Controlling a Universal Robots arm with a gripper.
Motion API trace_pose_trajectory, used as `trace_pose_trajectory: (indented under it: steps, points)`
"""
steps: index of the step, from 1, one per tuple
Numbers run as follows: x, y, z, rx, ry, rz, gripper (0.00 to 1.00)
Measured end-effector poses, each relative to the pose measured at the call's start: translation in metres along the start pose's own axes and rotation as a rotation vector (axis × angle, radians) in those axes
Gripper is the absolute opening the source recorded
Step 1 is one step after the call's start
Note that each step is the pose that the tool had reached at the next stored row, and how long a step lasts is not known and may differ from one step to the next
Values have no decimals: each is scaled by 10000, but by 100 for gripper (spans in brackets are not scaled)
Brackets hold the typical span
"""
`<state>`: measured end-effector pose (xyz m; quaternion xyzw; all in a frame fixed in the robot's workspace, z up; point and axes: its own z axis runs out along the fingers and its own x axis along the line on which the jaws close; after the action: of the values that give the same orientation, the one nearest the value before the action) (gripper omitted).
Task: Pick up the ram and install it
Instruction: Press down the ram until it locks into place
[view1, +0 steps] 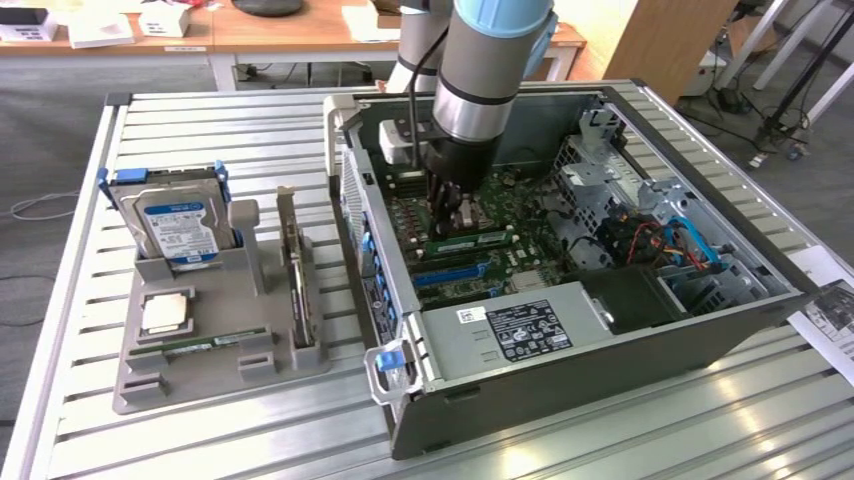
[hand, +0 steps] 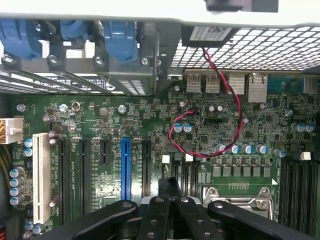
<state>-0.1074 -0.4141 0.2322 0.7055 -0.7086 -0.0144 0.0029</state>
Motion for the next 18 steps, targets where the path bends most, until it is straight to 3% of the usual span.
trace_pose_trajectory:
  steps: [18]
  points:
    - [-1, -2, 54, 1, -2, -2, 11]
